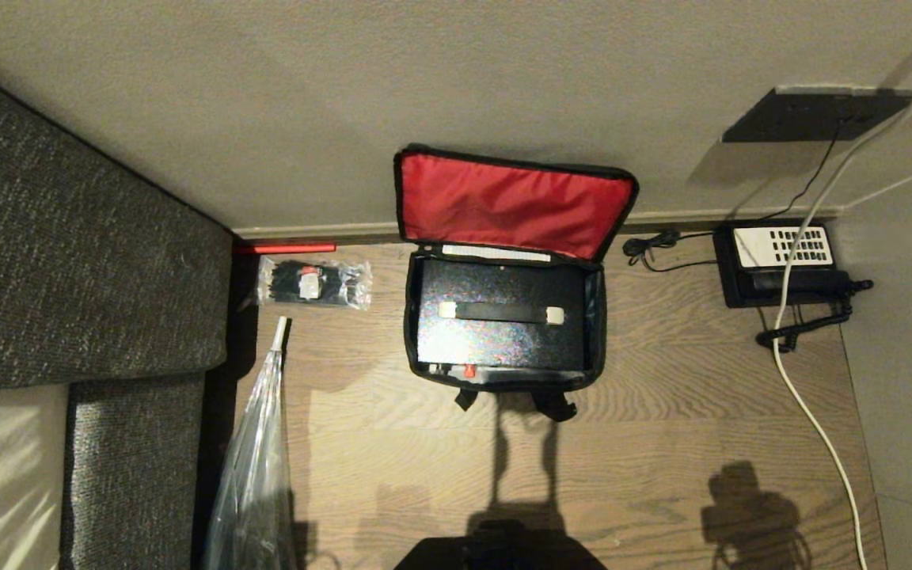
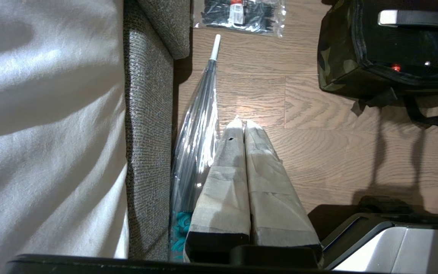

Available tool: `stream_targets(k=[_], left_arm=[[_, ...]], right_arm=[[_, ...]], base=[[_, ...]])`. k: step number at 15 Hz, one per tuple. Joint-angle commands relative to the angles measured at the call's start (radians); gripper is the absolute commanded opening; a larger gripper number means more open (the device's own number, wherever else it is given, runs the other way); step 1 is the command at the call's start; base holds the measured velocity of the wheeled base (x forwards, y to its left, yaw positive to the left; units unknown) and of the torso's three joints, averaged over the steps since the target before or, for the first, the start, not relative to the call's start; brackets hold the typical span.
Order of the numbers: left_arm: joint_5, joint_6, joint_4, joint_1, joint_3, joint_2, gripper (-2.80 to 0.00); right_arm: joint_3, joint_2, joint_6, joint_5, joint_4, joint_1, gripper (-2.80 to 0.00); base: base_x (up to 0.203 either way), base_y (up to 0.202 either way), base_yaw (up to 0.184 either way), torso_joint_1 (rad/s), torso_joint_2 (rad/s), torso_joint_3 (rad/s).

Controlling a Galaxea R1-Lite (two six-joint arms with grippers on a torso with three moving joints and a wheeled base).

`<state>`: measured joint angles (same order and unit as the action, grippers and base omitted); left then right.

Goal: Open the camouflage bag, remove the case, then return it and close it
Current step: Grip the handle

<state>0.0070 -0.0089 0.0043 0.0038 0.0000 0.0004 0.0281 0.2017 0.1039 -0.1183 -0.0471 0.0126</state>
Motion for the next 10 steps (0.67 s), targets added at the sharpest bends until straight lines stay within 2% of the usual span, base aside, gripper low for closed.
stream_targets(k=[1, 2, 10], left_arm=[[0.001, 0.0, 0.0, 0.001, 0.003, -0.002, -2.8], [0.001, 0.0, 0.0, 0.001, 0.003, -0.002, -2.8], [0.001, 0.0, 0.0, 0.001, 0.003, -0.002, -2.8]], right_arm=[[-0.024, -0.162, -0.012, 0.071, 0.032, -0.004, -2.8], [-0.031, -0.179, -0.019, 0.098, 0.053, -0.005, -2.8], [-0.028, -0.208, -0.049, 0.103, 0.046, -0.003, -2.8]], base=[[0.0, 0.0, 0.0, 0.0, 0.0, 0.0], [0.0, 0.0, 0.0, 0.0, 0.0, 0.0], [0.0, 0.0, 0.0, 0.0, 0.0, 0.0]])
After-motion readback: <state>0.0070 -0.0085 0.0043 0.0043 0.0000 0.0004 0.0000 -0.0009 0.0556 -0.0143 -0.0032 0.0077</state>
